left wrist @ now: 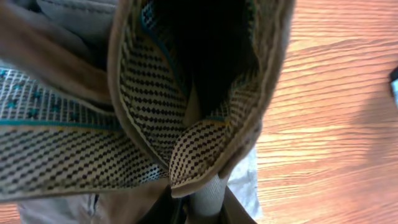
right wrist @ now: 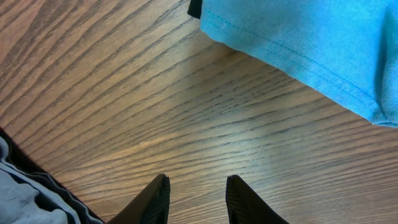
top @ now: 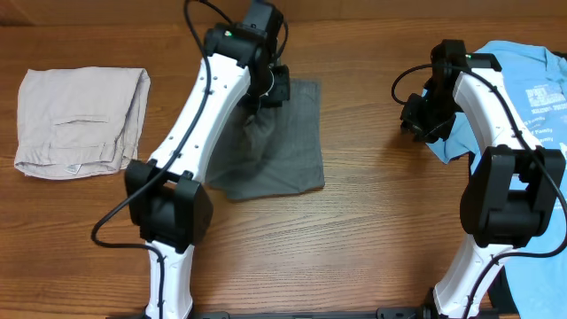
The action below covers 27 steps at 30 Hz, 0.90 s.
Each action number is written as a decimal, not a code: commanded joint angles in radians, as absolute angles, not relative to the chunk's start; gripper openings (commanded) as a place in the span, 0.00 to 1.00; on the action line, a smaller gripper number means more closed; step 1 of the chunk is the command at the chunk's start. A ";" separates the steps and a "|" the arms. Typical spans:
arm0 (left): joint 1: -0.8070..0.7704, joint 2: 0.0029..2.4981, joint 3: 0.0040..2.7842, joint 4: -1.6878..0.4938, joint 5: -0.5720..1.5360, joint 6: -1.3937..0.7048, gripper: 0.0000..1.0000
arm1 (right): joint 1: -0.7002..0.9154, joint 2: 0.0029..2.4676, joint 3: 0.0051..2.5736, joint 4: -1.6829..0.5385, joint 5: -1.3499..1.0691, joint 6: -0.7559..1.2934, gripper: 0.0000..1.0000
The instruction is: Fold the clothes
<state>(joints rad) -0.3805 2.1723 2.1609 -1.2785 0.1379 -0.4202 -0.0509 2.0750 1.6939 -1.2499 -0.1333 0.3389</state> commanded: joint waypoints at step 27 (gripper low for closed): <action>-0.304 2.252 2.288 -1.203 0.435 -0.310 0.04 | -0.015 2.016 1.823 -1.401 -0.833 -0.027 0.06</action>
<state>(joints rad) -0.3119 2.2292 2.2715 -1.1992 0.4747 -0.3367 -0.0456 2.0659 1.7969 -1.3861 -0.5987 0.0738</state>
